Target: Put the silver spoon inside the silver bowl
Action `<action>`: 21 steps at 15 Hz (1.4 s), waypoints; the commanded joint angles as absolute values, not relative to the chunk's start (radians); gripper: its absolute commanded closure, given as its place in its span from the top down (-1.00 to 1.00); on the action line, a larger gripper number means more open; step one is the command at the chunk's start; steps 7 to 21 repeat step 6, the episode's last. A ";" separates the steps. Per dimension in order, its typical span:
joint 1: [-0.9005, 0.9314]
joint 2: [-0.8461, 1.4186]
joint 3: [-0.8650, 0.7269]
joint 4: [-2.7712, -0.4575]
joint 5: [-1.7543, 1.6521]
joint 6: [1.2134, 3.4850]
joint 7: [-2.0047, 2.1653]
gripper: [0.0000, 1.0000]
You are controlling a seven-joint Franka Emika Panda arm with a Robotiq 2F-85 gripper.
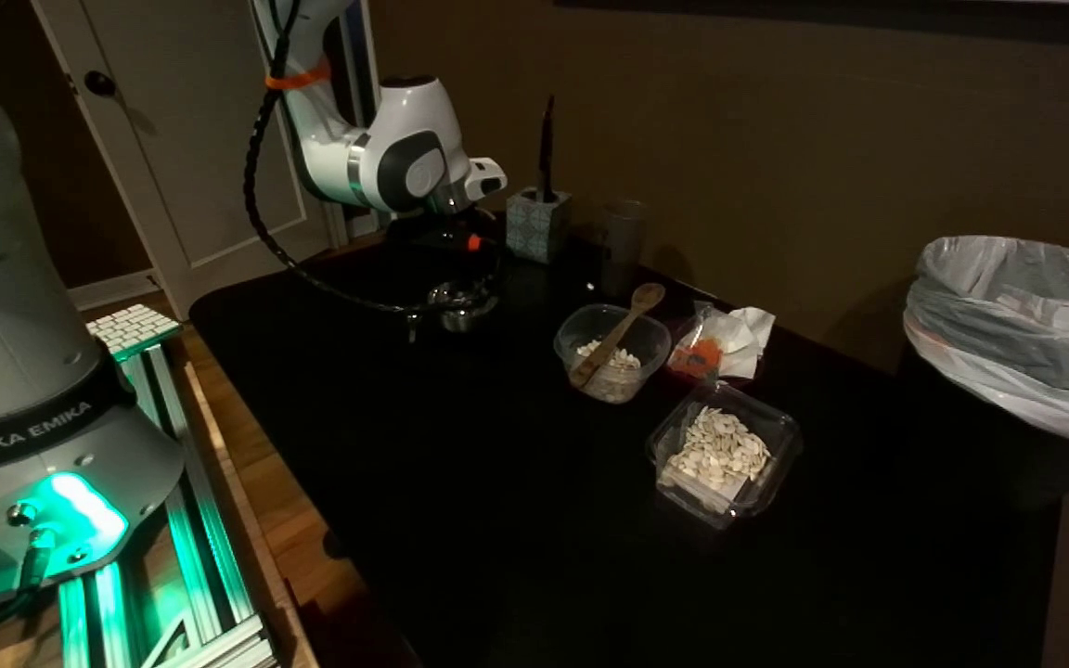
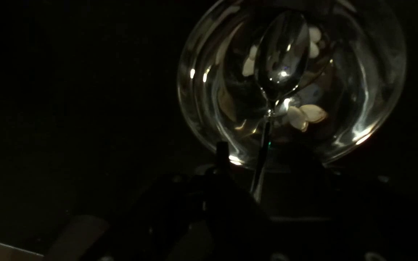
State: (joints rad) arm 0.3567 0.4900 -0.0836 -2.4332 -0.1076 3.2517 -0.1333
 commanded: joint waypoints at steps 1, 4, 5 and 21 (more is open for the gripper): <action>0.368 0.468 -0.099 -2.457 -0.132 3.269 -0.148 0.60; 0.372 0.479 -0.102 -2.434 -0.123 3.250 -0.142 0.53; 0.389 0.472 -0.117 -2.436 -0.124 3.250 -0.144 0.71; 0.399 0.466 -0.126 -2.438 -0.124 3.250 -0.145 0.85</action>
